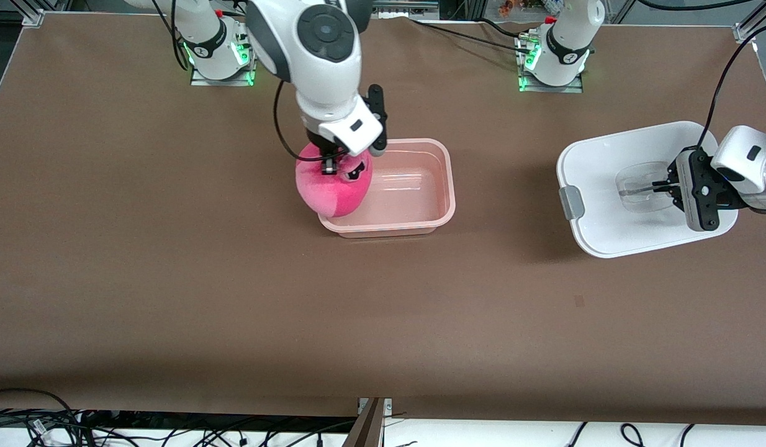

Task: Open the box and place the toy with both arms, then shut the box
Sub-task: 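Carry the pink plush over the open box with the right gripper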

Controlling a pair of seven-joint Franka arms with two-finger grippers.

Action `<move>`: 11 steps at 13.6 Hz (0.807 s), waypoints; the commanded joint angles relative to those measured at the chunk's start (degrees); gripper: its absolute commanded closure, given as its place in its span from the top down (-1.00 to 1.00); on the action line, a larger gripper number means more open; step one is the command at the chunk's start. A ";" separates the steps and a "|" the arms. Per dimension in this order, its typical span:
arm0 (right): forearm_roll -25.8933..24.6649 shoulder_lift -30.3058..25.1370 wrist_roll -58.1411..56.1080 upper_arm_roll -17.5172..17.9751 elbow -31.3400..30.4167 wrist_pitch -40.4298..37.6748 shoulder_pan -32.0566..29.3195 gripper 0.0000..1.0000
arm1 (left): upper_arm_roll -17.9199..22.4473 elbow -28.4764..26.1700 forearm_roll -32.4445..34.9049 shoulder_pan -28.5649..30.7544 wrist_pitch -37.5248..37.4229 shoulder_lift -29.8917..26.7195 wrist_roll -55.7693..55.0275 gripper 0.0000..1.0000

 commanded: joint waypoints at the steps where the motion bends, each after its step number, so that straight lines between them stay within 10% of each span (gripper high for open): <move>1: -2.91 3.09 -1.20 -0.64 1.59 1.08 2.82 -1.00 | -1.17 1.37 0.83 0.14 -1.32 0.37 0.84 -1.00; 11: -5.21 13.54 0.29 -0.64 1.06 9.95 3.79 -1.00 | -1.26 1.29 0.83 0.14 -2.38 0.37 0.93 -1.00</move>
